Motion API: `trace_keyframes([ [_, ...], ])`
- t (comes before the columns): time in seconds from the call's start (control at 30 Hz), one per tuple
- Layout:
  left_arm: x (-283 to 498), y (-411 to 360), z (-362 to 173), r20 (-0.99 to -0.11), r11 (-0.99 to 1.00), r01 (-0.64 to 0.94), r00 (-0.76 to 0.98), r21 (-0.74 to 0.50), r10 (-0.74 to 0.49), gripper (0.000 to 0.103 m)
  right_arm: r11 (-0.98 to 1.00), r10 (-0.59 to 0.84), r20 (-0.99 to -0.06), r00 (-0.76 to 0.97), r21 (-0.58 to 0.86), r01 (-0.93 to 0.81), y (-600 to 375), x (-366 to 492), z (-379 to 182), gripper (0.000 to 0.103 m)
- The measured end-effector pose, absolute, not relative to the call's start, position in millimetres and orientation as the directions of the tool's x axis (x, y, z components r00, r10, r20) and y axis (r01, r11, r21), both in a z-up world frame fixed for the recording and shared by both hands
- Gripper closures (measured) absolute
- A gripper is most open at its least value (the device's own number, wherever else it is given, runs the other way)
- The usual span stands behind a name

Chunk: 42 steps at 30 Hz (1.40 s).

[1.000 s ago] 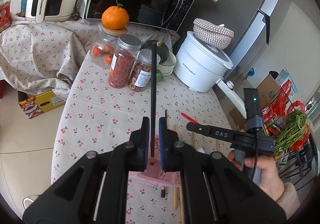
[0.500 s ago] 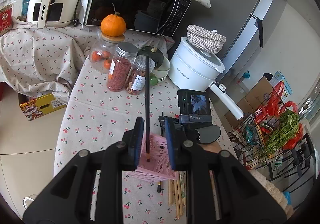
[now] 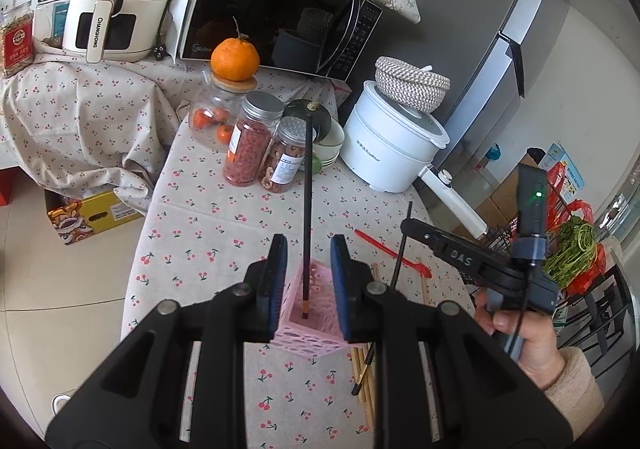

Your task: Organize utensils

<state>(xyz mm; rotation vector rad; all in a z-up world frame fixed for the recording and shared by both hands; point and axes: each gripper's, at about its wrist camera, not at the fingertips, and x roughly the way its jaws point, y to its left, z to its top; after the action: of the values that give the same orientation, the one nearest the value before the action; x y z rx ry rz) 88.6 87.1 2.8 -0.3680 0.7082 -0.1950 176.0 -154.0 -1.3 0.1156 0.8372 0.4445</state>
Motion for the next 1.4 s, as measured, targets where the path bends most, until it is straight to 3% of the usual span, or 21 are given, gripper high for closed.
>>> trace_keyframes([
  [0.23, 81, 89, 3, -0.600, 0.924, 0.038, 0.750, -0.380, -0.278, 0.081, 0.886, 0.463, -0.589, 0.663, 0.277, -0.372, -172, 107, 47, 0.098],
  [0.6, 78, 90, 2, -0.603, 0.926, 0.027, 0.751, -0.377, -0.267, 0.081, 0.883, 0.470, -0.429, 0.771, 0.225, -0.413, -173, 74, 136, 0.098],
  [0.9, 79, 91, 0, -0.612, 0.930, 0.025, 0.747, -0.367, -0.262, 0.081, 0.847, 0.530, -0.362, 0.767, 0.279, -0.453, -160, 74, 144, 0.098],
  [1.07, 79, 89, 0, -0.617, 0.932, 0.026, 0.742, -0.361, -0.260, 0.081, 0.842, 0.530, -0.364, 0.766, 0.335, -0.423, -155, 92, 118, 0.098],
  [1.4, 79, 84, -6, -0.636, 0.941, 0.033, 0.729, -0.337, -0.253, 0.081, 0.814, 0.569, -0.552, 0.610, 0.482, -0.323, -139, 142, 39, 0.098],
])
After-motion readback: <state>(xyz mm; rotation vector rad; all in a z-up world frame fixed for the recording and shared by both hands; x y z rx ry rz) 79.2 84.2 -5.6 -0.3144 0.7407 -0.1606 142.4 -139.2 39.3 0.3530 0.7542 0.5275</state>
